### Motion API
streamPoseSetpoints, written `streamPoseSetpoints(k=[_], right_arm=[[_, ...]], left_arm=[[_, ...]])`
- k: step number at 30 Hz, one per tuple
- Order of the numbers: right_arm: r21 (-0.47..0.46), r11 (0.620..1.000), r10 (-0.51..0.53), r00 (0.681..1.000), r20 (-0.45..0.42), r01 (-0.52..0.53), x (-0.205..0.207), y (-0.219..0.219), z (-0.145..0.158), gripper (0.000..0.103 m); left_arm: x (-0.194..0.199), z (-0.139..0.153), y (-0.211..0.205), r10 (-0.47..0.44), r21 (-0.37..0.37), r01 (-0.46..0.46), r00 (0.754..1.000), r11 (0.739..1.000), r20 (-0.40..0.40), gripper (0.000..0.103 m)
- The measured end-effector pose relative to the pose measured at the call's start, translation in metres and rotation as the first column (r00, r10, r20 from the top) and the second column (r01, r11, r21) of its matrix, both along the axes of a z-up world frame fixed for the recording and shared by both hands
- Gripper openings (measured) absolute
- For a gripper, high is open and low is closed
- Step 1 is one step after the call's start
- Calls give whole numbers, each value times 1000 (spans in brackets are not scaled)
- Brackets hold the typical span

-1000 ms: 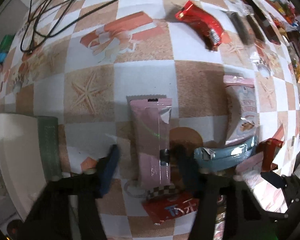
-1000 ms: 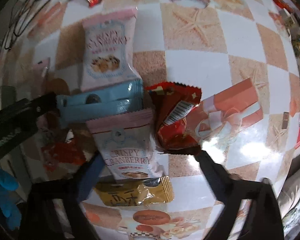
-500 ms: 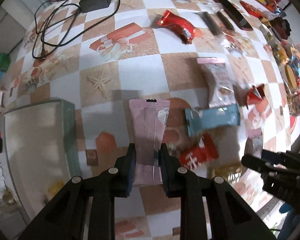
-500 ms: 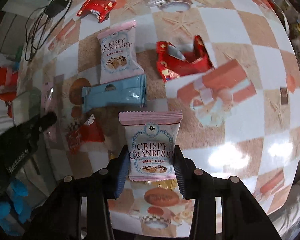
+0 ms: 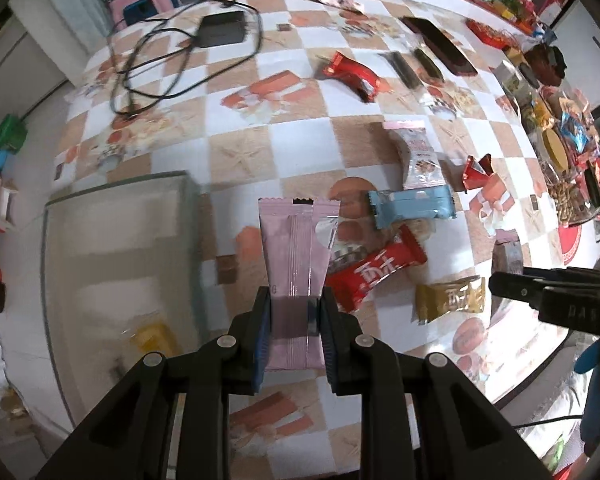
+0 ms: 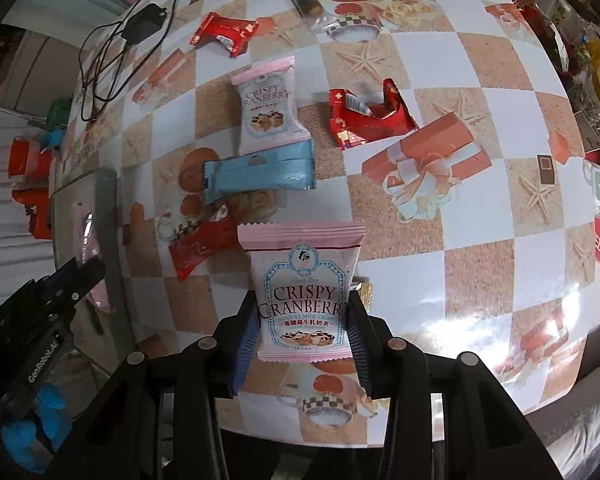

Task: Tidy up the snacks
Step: 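Carry both packs over the white tray and lower them in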

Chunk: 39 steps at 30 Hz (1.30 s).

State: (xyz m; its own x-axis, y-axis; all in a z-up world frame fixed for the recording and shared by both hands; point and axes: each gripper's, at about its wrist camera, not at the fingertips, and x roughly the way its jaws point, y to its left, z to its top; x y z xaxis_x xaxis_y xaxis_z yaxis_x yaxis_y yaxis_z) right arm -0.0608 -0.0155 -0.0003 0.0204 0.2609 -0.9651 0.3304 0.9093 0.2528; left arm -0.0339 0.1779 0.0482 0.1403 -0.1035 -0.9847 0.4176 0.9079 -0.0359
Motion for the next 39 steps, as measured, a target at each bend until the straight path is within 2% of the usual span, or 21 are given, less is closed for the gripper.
streamPoseSetpoints(k=[7, 16, 23, 31, 39], right_arm=[[-10, 999, 50, 999, 4, -50, 17, 35, -2, 44], [-4, 982, 188, 982, 18, -188, 33, 95, 6, 44], [9, 957, 288, 957, 32, -289, 46, 144, 10, 44], [20, 915, 401, 915, 52, -403, 66, 205, 13, 44], [49, 882, 466, 884, 45, -468, 79, 255, 4, 44]], left_arm=[[10, -2, 44, 82, 3, -82, 997, 997, 11, 25], [5, -3, 96, 181, 5, -181, 983, 983, 16, 25], [0, -9, 136, 259, 16, -259, 966, 966, 3, 25], [-1, -15, 168, 316, 26, -315, 949, 949, -7, 25], [-5, -26, 196, 359, 49, -357, 933, 933, -26, 25]])
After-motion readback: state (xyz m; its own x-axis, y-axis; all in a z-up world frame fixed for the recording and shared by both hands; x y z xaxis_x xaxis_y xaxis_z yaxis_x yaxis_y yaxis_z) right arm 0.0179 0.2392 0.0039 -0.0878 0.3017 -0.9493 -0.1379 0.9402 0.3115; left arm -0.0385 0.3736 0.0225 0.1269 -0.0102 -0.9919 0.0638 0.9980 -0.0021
